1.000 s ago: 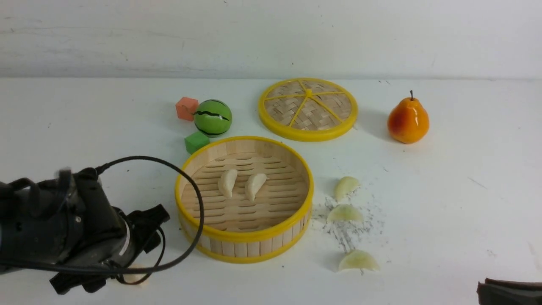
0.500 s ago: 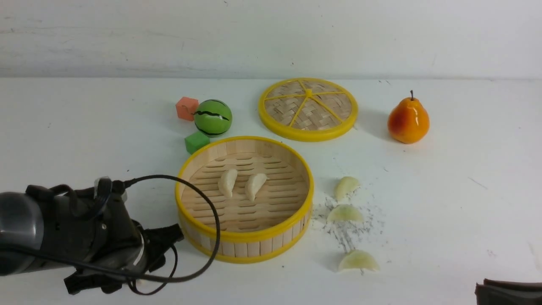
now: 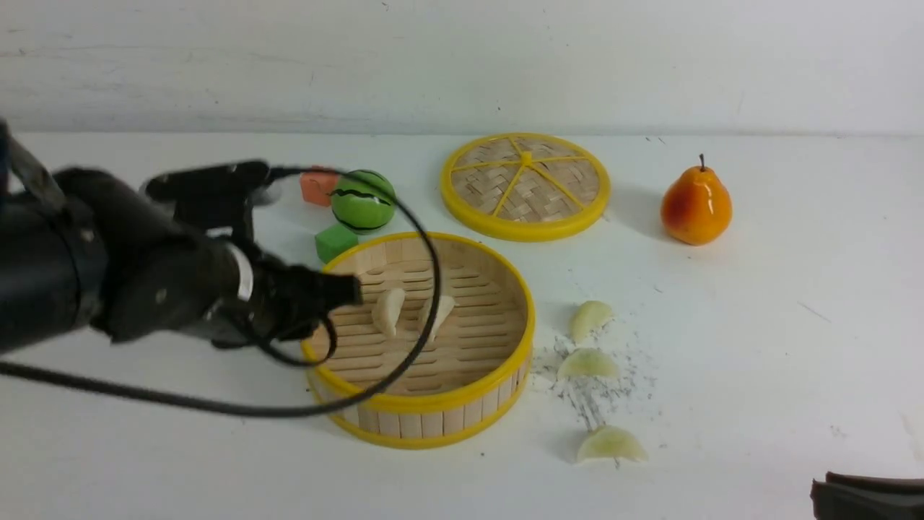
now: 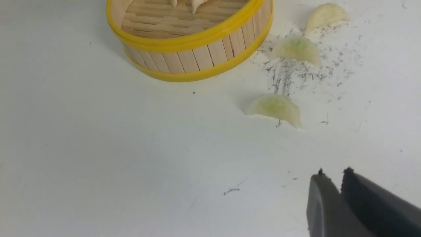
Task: Put the dumplings into the steamer on the white table.
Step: 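Place the dumpling into the bamboo steamer basket with the left gripper, then reach for and grasp a dumpling lying on the table beside the steamer, then place the dumpling in the bamboo steamer basket with the right gripper, then reach for and grasp a dumpling lying on the table beside the steamer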
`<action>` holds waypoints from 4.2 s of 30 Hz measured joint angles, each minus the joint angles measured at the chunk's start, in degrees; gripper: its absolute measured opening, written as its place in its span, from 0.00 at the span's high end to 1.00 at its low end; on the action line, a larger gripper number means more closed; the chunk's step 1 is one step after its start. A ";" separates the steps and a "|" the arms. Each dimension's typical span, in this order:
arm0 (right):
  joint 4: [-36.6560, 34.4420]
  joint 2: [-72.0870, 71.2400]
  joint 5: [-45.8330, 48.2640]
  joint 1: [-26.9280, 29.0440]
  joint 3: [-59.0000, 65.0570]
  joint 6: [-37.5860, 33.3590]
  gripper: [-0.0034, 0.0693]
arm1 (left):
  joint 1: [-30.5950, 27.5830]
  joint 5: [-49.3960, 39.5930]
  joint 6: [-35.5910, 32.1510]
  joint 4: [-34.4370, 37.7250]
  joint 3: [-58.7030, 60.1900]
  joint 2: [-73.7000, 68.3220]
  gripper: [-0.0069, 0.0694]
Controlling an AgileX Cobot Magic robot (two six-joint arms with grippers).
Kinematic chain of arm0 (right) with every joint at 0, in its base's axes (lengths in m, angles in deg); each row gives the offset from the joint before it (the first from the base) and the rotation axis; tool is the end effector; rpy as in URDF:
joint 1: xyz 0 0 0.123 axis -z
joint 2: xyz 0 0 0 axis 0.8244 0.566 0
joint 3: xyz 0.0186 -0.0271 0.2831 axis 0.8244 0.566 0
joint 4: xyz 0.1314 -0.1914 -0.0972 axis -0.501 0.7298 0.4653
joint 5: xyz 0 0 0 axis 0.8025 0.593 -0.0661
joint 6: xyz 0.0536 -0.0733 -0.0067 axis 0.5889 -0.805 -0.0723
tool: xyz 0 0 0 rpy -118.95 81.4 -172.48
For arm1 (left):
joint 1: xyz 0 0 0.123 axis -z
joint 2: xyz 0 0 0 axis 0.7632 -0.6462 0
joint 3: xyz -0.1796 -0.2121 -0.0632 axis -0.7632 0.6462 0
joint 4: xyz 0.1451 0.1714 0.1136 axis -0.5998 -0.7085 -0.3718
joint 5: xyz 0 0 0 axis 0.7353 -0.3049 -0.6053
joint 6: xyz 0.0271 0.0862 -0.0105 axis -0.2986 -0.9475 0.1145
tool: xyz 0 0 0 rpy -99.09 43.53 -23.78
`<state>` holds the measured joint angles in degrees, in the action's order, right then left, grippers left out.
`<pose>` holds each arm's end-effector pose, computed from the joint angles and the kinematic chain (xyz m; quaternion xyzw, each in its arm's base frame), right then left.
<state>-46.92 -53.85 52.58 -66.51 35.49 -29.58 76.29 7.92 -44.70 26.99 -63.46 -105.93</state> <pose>0.1072 0.0513 0.2524 -0.1220 0.8556 0.2128 0.4559 0.2891 -0.1330 0.2724 -0.0223 0.9325 -0.1133 0.3421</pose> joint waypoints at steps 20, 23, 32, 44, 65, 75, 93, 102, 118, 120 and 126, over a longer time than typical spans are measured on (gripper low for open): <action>2.80 0.00 0.05 0.00 0.00 -0.05 0.83 | 0.64 -13.52 -33.77 30.92 -35.15 -33.68 0.62; 2.80 0.00 0.05 0.00 0.00 -0.05 0.83 | 0.64 -11.90 -33.71 31.25 -35.15 -34.93 0.62; 2.80 0.00 0.05 0.00 0.00 -0.05 0.83 | 0.64 -14.77 -32.93 34.27 -37.51 -35.45 0.42; 8.00 7.92 9.51 -2.79 -1.50 -0.05 0.82 | 0.66 -37.80 -32.12 21.41 -49.51 -18.97 0.71; 28.40 63.33 14.72 -14.95 -43.87 -0.18 0.39 | 0.66 -21.73 -26.69 9.06 11.42 45.06 0.93; 35.07 74.09 10.42 -16.36 -47.59 -2.58 0.45 | 0.66 -19.95 -19.58 -2.62 27.76 69.49 0.93; 21.96 74.11 33.40 -18.91 -70.35 20.89 0.67 | 0.66 -11.53 -18.51 -3.85 35.72 76.63 0.93; 19.18 84.22 17.42 -26.93 -81.81 27.92 0.67 | 0.66 -8.96 -17.21 -10.65 39.50 83.10 0.93; 21.90 89.08 16.78 -27.41 -84.05 37.30 0.28 | 0.66 -8.83 -16.54 -11.00 39.50 83.10 0.93; 22.32 86.39 17.20 -27.20 -84.05 37.37 0.22 | 0.66 -8.83 -16.54 -11.00 39.50 83.10 0.93; 33.14 74.99 23.93 -24.19 -84.05 33.32 0.20 | 0.66 -9.50 -15.23 -9.69 39.50 83.10 0.93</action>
<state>-13.78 21.14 76.50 -90.70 -48.57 3.74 76.95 -1.58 -59.93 17.31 -23.96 -22.83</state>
